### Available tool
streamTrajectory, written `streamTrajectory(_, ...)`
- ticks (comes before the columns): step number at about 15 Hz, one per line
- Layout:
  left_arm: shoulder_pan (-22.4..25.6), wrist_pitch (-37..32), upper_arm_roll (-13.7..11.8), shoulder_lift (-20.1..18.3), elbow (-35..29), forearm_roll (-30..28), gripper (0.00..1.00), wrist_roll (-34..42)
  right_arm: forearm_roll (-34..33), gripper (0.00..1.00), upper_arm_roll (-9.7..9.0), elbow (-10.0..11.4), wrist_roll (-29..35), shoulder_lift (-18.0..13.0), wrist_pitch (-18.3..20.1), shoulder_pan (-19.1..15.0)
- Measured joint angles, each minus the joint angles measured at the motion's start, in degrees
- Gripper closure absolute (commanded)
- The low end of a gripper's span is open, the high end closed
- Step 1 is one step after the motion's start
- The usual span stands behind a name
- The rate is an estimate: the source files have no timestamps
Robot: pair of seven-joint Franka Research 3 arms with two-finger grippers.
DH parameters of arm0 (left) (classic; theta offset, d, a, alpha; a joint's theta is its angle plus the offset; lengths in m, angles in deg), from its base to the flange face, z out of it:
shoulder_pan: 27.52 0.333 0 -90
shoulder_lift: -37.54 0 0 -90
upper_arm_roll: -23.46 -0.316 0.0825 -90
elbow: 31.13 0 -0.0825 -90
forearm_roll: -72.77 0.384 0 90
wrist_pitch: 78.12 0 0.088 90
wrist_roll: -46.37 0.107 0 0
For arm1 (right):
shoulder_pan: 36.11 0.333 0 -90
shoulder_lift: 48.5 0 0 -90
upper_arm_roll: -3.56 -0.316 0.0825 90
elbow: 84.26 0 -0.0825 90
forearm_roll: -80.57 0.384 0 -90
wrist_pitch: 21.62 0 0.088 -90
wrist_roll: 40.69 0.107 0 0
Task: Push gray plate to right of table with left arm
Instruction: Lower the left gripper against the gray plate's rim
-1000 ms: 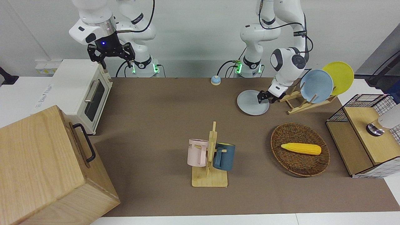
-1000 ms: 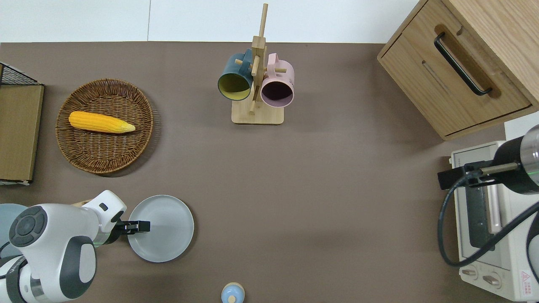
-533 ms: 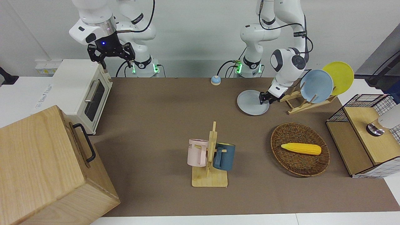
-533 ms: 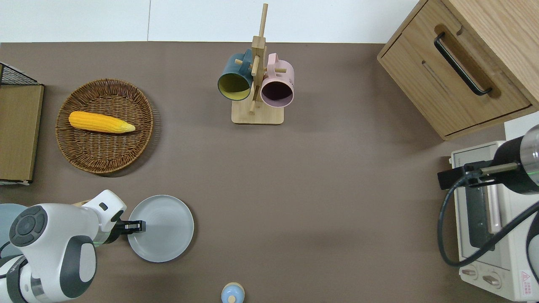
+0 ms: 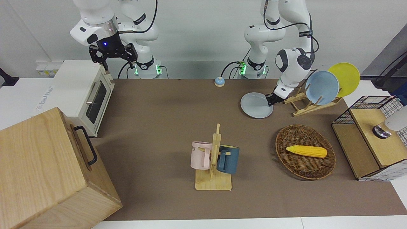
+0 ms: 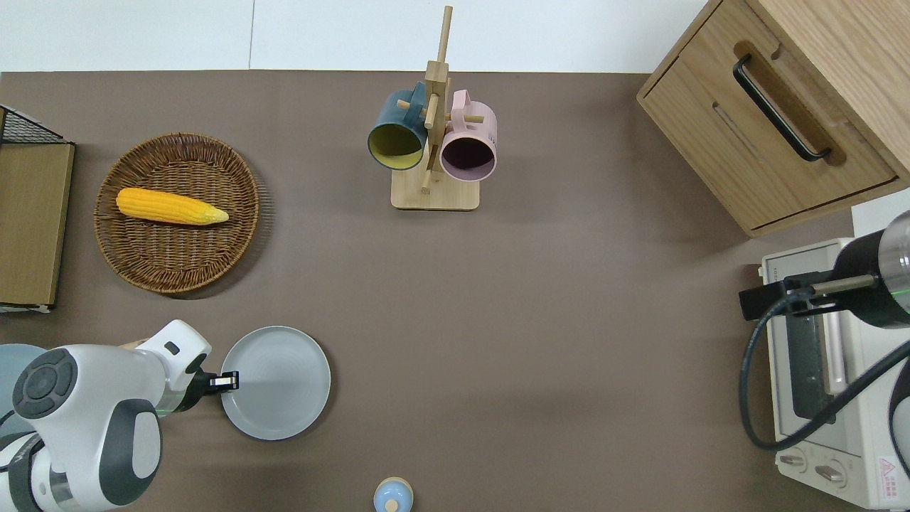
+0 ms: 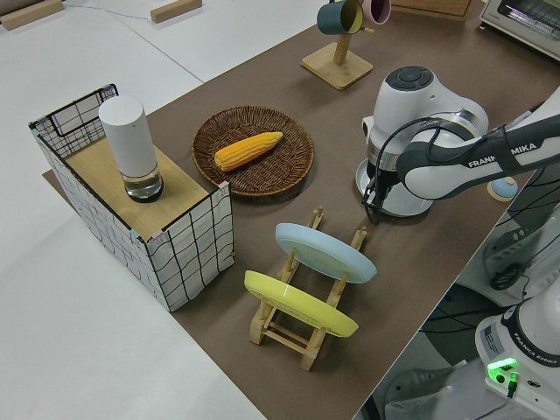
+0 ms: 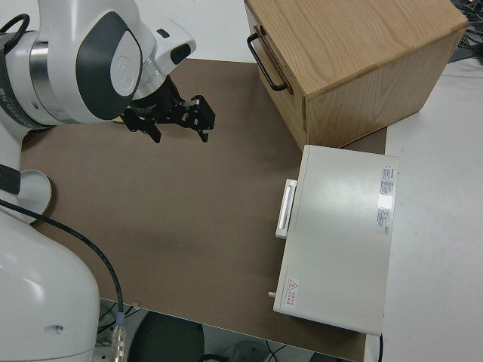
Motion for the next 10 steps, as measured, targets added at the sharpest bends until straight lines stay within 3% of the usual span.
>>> streamTrajectory(10,0.0,-0.2,0.09,-0.29,-0.13,-0.86,1.0,-0.54,0.0,0.005,0.0,0.0,0.0,0.0,0.0,0.0)
